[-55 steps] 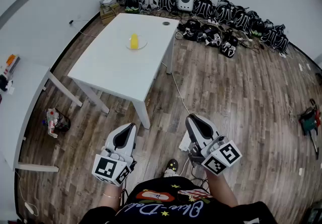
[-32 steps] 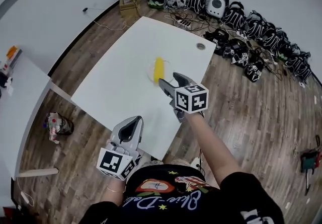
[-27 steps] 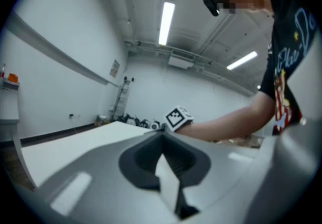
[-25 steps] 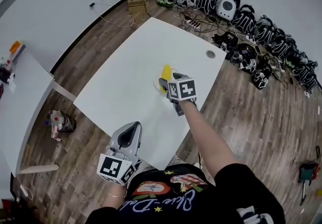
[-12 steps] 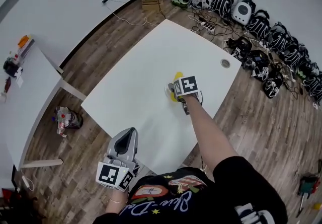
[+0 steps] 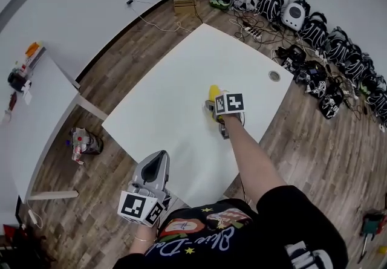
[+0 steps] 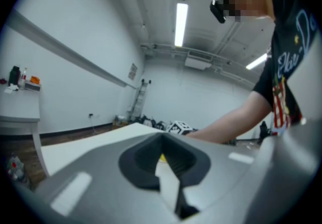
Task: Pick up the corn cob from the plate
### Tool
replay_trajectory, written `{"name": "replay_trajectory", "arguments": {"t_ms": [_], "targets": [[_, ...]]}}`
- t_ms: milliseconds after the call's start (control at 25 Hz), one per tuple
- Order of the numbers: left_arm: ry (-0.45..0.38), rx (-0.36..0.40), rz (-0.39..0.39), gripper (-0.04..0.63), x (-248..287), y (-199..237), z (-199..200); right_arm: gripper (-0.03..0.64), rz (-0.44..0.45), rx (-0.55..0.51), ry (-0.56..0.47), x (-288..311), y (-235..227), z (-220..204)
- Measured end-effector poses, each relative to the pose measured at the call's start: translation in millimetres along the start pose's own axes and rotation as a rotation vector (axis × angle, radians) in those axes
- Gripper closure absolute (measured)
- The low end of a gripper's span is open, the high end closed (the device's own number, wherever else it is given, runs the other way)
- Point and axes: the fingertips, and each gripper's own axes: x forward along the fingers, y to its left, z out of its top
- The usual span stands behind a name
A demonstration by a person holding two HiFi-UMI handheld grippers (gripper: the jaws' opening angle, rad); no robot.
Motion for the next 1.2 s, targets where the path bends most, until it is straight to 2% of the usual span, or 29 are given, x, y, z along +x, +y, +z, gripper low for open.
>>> {"name": "replay_trajectory", "arguments": {"t_ms": [160,320,520,680,920,1200], "targets": [[-0.009,-0.001,0.016,0.598,-6,5,1,0.341,0.016,-0.034,-0.019,-10,0,-7],[-0.013,-0.007,0.012,0.598,-9,3,0,0.344,0.055,-0.042,-0.11,-36,5,-3],[-0.009,0.011,-0.014,0.598,-10,-5,0,0.344,0.162,-0.038,-0.282,-95,30,5],[-0.004,0.001,-0.018,0.598,-10,-6,-5,0.344,0.265,-0.021,-0.379,-144,57,-6],[0.006,0.0,-0.044,0.598,-1,-15,-8,0.344,0.303,-0.019,-0.42,-184,79,-36],[0.021,0.006,-0.071,0.598,11,-31,-9,0.345,0.319,0.0,-0.422,-198,75,-48]]}}
